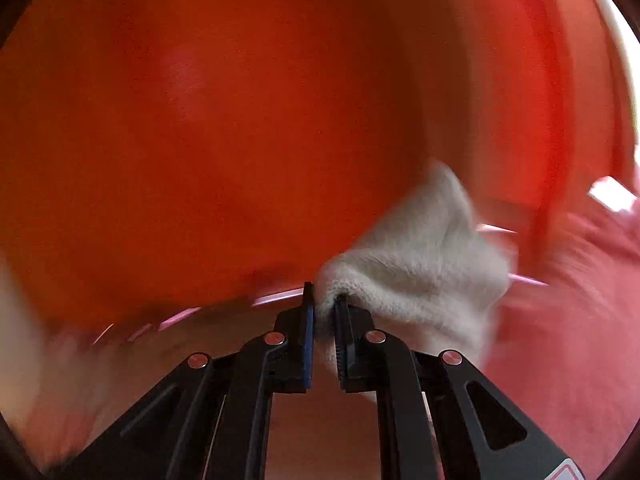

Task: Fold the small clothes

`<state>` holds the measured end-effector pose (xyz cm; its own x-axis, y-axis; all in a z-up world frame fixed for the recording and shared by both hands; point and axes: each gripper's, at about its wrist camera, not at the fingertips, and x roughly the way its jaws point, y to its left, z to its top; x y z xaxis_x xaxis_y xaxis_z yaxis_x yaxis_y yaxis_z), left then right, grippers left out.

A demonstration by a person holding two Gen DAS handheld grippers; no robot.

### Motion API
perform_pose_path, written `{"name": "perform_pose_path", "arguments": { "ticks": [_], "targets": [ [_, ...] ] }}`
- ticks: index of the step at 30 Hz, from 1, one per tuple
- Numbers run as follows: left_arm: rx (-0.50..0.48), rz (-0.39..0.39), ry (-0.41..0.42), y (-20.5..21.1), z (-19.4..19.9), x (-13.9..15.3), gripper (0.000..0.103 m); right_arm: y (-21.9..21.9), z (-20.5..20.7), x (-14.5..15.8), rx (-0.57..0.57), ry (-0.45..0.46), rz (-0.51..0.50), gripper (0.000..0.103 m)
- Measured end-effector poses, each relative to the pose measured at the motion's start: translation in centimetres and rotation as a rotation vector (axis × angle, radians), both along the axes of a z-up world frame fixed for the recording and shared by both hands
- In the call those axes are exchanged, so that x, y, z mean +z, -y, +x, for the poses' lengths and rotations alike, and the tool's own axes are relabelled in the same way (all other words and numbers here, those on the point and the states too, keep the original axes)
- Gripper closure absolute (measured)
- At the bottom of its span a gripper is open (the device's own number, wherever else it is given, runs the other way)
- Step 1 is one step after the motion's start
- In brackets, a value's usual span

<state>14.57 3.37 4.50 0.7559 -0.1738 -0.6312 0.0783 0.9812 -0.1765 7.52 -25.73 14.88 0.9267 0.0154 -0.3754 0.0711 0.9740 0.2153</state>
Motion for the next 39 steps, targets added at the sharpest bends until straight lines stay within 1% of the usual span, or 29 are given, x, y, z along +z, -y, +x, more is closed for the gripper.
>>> {"name": "perform_pose_path", "arguments": {
  "ticks": [1,3,4,5,7,9,10,11,12,13,14,15,16,17,20,23,25,26,28,29,30,31,32,33,35,36,37,38,39],
  "targets": [
    [0.012,-0.015,-0.003,-0.5,0.2,0.1,0.005,-3.6,1.5,-0.8,0.084,-0.031,-0.017,0.093],
    [0.042,-0.055,-0.01,-1.9,0.8,0.1,0.005,-11.0,5.1,-5.2,0.236,-0.175,-0.026,0.09],
    [0.055,-0.074,-0.015,-2.6,1.1,0.1,0.005,-12.5,6.1,-6.9,0.26,-0.229,-0.026,0.089],
    [0.062,-0.082,-0.023,-2.9,1.4,0.0,0.005,-14.2,6.9,-9.4,0.265,-0.298,-0.032,0.089],
    [0.084,-0.111,-0.051,-4.1,2.2,-0.5,0.005,-14.6,6.6,-12.1,0.246,-0.353,-0.023,0.089],
    [0.101,-0.156,-0.076,-5.1,2.7,-0.8,0.005,-12.6,4.6,-12.3,0.214,-0.343,0.004,0.087],
    [0.103,-0.181,-0.085,-5.4,3.0,-0.8,0.005,-11.0,3.1,-11.9,0.175,-0.33,0.016,0.084],
    [0.105,-0.207,-0.095,-5.7,3.2,-0.9,0.005,-9.6,2.0,-11.3,0.134,-0.325,0.025,0.073],
    [0.106,-0.236,-0.107,-5.9,3.5,-1.1,0.005,-7.7,1.0,-10.9,0.078,-0.333,0.038,0.068],
    [0.108,-0.25,-0.114,-6.0,3.8,-1.3,0.005,-6.4,0.4,-10.8,0.047,-0.34,0.052,0.06],
    [0.11,-0.257,-0.119,-6.0,4.1,-1.4,0.005,-3.8,-0.8,-10.5,-0.005,-0.343,0.1,0.06],
    [0.116,-0.255,-0.128,-5.9,4.7,-1.7,0.005,-2.2,-2.2,-11.0,-0.039,-0.34,0.142,0.059],
    [0.122,-0.256,-0.137,-5.9,5.3,-1.9,0.005,-0.5,-3.3,-11.2,-0.073,-0.339,0.19,0.054],
    [0.124,-0.272,-0.144,-5.9,5.9,-2.1,0.005,1.3,-4.1,-11.9,-0.111,-0.342,0.262,0.051],
    [0.134,-0.332,-0.163,-6.2,7.5,-2.7,0.005,5.7,-4.9,-14.5,-0.168,-0.377,0.42,0.051],
    [0.138,-0.408,-0.218,-6.2,9.7,-4.3,0.005,6.8,-3.6,-16.0,-0.158,-0.358,0.503,0.051],
    [0.149,-0.438,-0.245,-5.9,10.8,-5.1,0.006,7.2,-2.3,-16.2,-0.15,-0.337,0.542,0.051],
    [0.155,-0.437,-0.245,-5.6,11.5,-5.3,0.006,7.5,-1.5,-16.3,-0.142,-0.323,0.562,0.051],
    [0.148,-0.402,-0.224,-5.0,12.3,-5.1,0.014,8.1,0.0,-16.4,-0.152,-0.306,0.578,0.051],
    [0.123,-0.389,-0.213,-4.5,12.9,-4.9,0.031,7.7,0.6,-16.4,-0.156,-0.298,0.579,0.057],
    [0.105,-0.386,-0.211,-4.2,13.4,-4.8,0.054,7.8,0.9,-16.2,-0.164,-0.279,0.576,0.065],
    [0.084,-0.403,-0.21,-4.0,14.0,-4.9,0.065,7.6,1.1,-15.3,-0.174,-0.245,0.534,0.09],
    [0.073,-0.438,-0.199,-4.1,14.4,-5.0,0.08,7.6,0.7,-14.3,-0.175,-0.213,0.491,0.094],
    [0.077,-0.457,-0.188,-4.1,14.6,-5.0,0.091,7.4,0.2,-13.2,-0.171,-0.167,0.449,0.094],
    [0.069,-0.45,-0.168,-3.9,15.1,-5.1,0.092,7.4,-0.4,-11.4,-0.164,-0.082,0.395,0.096],
    [0.063,-0.432,-0.165,-3.7,15.3,-5.3,0.093,7.9,-0.4,-11.6,-0.184,-0.097,0.373,0.096],
    [0.056,-0.396,-0.17,-3.4,15.4,-5.9,0.093,8.6,0.2,-12.8,-0.218,-0.159,0.349,0.096],
    [0.052,-0.383,-0.178,-3.3,15.5,-6.2,0.092,9.5,0.9,-14.8,-0.25,-0.245,0.355,0.096],
    [0.043,-0.384,-0.184,-3.2,15.4,-6.9,0.092,10.3,1.4,-16.7,-0.275,-0.314,0.388,0.097]
  ]
}}
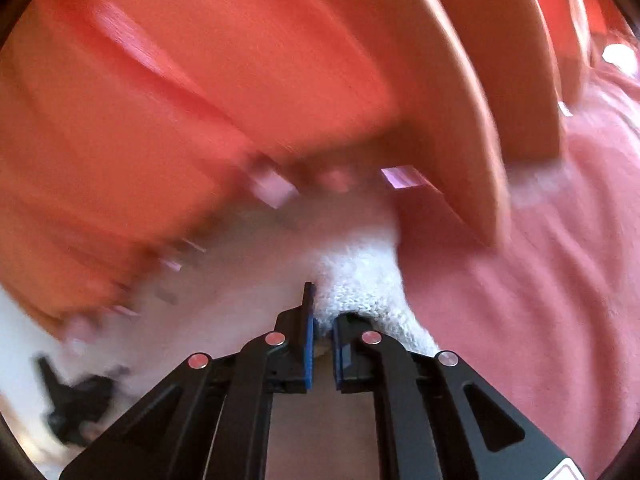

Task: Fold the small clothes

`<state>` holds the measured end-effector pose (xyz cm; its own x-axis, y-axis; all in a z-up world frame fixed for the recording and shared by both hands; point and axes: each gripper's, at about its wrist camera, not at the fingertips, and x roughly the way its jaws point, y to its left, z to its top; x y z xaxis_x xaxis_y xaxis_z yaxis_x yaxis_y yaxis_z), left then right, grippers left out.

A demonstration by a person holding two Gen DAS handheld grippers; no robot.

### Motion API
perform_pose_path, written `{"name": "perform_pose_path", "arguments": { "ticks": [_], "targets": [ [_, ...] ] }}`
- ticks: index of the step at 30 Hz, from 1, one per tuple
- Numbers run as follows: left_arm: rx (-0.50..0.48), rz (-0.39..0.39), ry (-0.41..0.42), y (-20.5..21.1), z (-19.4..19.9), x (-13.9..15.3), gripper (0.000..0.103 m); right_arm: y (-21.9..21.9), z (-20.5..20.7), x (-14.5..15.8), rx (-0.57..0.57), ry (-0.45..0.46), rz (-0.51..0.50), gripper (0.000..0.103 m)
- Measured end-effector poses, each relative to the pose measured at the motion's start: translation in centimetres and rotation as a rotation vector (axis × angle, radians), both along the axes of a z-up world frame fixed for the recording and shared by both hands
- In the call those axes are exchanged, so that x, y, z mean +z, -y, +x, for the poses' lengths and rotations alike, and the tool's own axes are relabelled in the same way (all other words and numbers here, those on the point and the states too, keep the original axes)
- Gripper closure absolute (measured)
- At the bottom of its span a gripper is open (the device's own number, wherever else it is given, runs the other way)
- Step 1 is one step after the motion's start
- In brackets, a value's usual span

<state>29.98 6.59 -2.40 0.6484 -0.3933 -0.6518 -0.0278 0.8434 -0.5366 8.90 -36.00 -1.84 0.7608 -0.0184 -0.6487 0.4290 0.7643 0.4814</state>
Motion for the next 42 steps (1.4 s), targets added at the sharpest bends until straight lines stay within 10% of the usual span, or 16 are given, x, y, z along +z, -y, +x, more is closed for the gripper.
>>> {"name": "perform_pose_path", "arguments": {
  "ticks": [5,8,13,15,19,24,28,32,35,42],
  "targets": [
    [0.027,-0.008,0.031,-0.8,-0.5,1.2,0.092,-0.5,-0.8,3.5,0.008,0.118,-0.021,0.098],
    [0.031,0.05,0.0,-1.0,-0.6,0.4,0.09,-0.9,0.8,1.2,0.024,-0.055,-0.073,0.097],
    [0.083,-0.103,-0.033,-3.9,-2.8,0.8,0.079,-1.1,-2.3,4.0,-0.071,-0.065,-0.004,0.077],
    [0.141,-0.119,0.008,-6.3,-4.4,2.2,0.048,-3.2,-4.1,5.7,-0.064,-0.083,-0.029,0.074],
    [0.318,-0.049,0.047,-14.0,-6.8,4.5,0.022,-10.4,-6.7,8.0,0.111,-0.071,-0.124,0.06],
    [0.551,0.088,-0.036,-26.1,-6.7,3.7,0.019,-17.6,-7.4,7.2,0.276,-0.08,-0.298,0.053],
    [0.679,0.05,-0.09,-32.8,-5.4,2.2,0.02,-19.7,-6.7,5.5,0.345,-0.111,-0.332,0.053],
    [0.69,0.001,-0.124,-35.0,-3.5,0.2,0.037,-19.9,-6.2,4.0,0.345,-0.152,-0.339,0.053],
    [0.658,0.021,-0.102,-35.1,-2.7,0.4,0.096,-19.5,-6.1,3.9,0.32,-0.156,-0.326,0.053],
    [0.407,0.146,0.234,-24.2,-4.4,11.9,0.097,-19.0,-6.4,4.7,0.294,-0.116,-0.308,0.053]
  ]
}}
